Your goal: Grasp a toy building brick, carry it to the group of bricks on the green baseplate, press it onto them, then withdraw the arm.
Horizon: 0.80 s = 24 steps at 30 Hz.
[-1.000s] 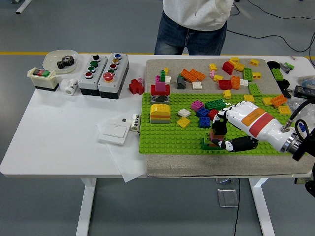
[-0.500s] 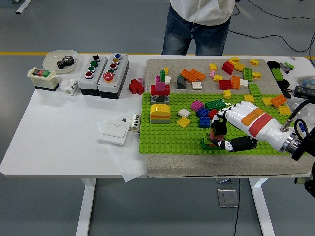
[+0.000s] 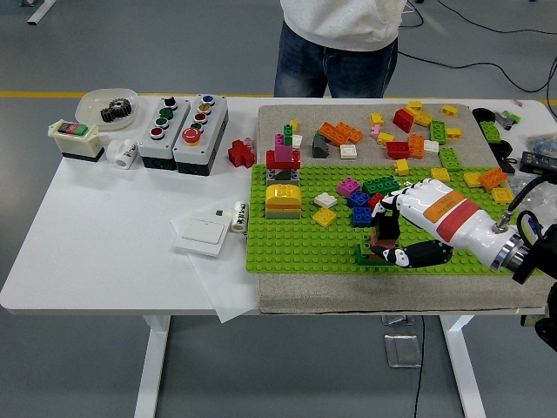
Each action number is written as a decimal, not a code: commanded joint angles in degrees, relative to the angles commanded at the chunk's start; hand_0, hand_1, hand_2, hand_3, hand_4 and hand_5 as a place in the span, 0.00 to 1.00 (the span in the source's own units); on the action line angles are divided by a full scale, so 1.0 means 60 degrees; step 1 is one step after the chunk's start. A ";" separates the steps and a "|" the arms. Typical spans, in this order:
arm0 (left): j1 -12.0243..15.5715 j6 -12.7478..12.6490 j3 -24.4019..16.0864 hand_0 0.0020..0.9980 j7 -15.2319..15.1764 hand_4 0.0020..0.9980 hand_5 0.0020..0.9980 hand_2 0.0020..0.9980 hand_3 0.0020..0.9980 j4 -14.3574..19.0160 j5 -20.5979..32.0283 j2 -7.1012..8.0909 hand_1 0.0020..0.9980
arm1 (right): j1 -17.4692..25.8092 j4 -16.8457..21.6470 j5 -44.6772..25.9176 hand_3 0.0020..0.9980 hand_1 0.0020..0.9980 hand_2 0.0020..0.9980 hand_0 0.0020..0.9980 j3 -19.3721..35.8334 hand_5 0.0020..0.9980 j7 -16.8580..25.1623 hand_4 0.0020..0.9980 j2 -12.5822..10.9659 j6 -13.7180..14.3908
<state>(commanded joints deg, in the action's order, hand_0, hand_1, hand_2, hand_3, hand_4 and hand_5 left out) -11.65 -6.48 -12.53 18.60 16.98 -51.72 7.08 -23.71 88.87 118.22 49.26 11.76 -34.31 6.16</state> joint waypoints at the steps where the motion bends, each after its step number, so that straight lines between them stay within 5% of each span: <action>1: -0.0001 -0.0001 0.0003 0.48 -0.0001 0.60 0.67 0.64 0.58 0.0000 0.0003 0.0000 0.58 | -0.0009 -0.0002 0.0000 0.55 0.48 0.57 0.39 0.0000 0.44 -0.0001 0.76 0.0004 -0.0001; 24: 0.0053 0.0012 -0.0021 0.48 0.0018 0.60 0.67 0.64 0.58 -0.0002 -0.0068 0.0003 0.58 | -0.0044 -0.0094 0.0004 0.55 0.48 0.57 0.39 -0.0008 0.44 -0.0003 0.76 0.0070 0.0048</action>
<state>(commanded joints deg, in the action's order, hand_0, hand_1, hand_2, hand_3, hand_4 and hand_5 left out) -11.33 -6.40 -12.65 18.71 16.97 -52.12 7.09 -23.97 88.31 118.25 49.21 11.75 -33.89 6.45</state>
